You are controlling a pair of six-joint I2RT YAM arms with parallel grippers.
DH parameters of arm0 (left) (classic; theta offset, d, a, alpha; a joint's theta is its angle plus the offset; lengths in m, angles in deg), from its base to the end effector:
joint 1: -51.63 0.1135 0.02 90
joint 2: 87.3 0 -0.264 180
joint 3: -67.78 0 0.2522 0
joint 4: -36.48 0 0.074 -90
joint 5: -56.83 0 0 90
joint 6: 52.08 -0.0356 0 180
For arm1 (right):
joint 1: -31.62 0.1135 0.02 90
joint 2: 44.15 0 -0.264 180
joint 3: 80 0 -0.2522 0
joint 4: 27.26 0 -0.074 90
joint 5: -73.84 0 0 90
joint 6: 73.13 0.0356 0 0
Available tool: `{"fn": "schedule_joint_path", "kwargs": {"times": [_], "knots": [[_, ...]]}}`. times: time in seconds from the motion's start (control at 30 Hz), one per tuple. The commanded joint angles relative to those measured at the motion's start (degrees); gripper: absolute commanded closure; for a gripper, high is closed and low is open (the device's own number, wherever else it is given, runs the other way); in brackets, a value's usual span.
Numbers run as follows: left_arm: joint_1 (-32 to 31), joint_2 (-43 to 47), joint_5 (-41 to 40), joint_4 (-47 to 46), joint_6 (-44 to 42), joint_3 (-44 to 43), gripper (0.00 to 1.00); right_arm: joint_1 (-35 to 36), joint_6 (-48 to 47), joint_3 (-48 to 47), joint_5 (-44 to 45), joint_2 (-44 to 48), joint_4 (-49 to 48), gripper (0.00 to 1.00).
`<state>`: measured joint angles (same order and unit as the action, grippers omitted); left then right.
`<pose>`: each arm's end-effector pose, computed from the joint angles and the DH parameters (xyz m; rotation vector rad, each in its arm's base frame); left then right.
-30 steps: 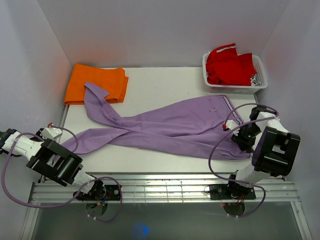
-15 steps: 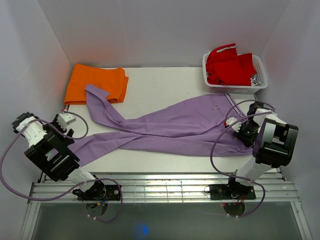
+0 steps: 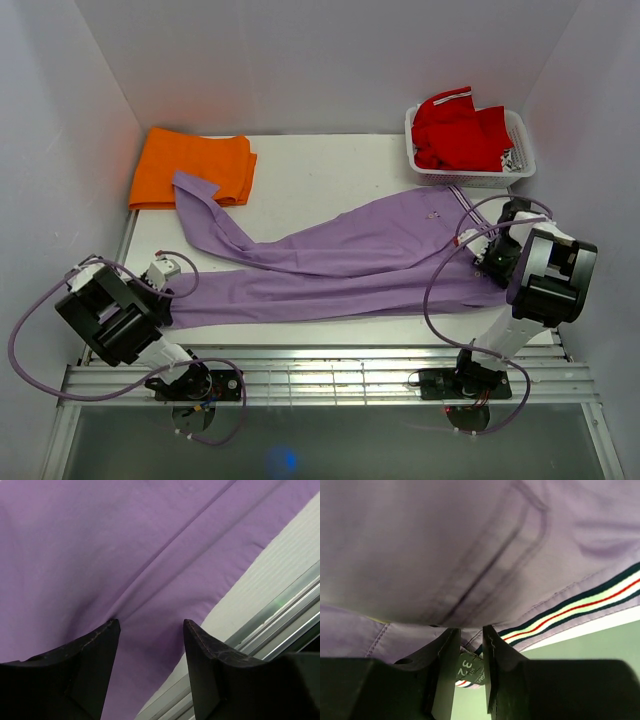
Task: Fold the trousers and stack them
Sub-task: Flatten the trousers out
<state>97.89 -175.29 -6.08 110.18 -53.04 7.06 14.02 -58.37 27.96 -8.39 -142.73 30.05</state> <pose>0.1602 0.1440 0.1580 0.9797 2.5488 -0.4839 0.2814 -0.0943 0.1532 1.4873 -2.7267 0.2663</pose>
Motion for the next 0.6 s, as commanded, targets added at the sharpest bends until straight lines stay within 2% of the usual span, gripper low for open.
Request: {"fn": "schedule_joint_path", "kwargs": {"times": [0.0,0.13,0.2,0.27,0.4,0.47,0.57], "knots": [[3.21,-5.7,-14.69,-11.51,-5.79,0.91,0.34,-2.86,0.01,-1.48,-0.04,-4.68,-9.71,0.71],[4.19,-6.76,-16.02,-12.13,-10.82,-1.54,0.31,-3.57,0.18,-3.33,-1.0,-5.48,-9.01,0.71],[4.01,-6.85,-13.14,-9.69,-11.34,-3.48,0.25,-3.58,0.27,-4.03,-3.45,-4.34,-7.52,0.69],[3.4,-5.45,-11.28,-5.37,-11.78,-4.98,0.23,-3.4,0.71,-4.91,-6.0,-2.5,-4.27,0.66],[3.13,1.4,-6.37,0.34,-16.35,-3.75,0.2,-3.49,0.8,-9.38,-14.87,2.07,4.33,0.35],[3.13,5.43,-3.9,3.94,-16.97,-4.54,0.18,-3.93,-1.13,-10.71,-17.86,6.53,9.68,0.33],[3.13,8.87,0.32,7.29,-17.24,-5.77,0.16,-4.19,-5.5,-10.54,-19.38,11.2,15.13,0.42]]}}
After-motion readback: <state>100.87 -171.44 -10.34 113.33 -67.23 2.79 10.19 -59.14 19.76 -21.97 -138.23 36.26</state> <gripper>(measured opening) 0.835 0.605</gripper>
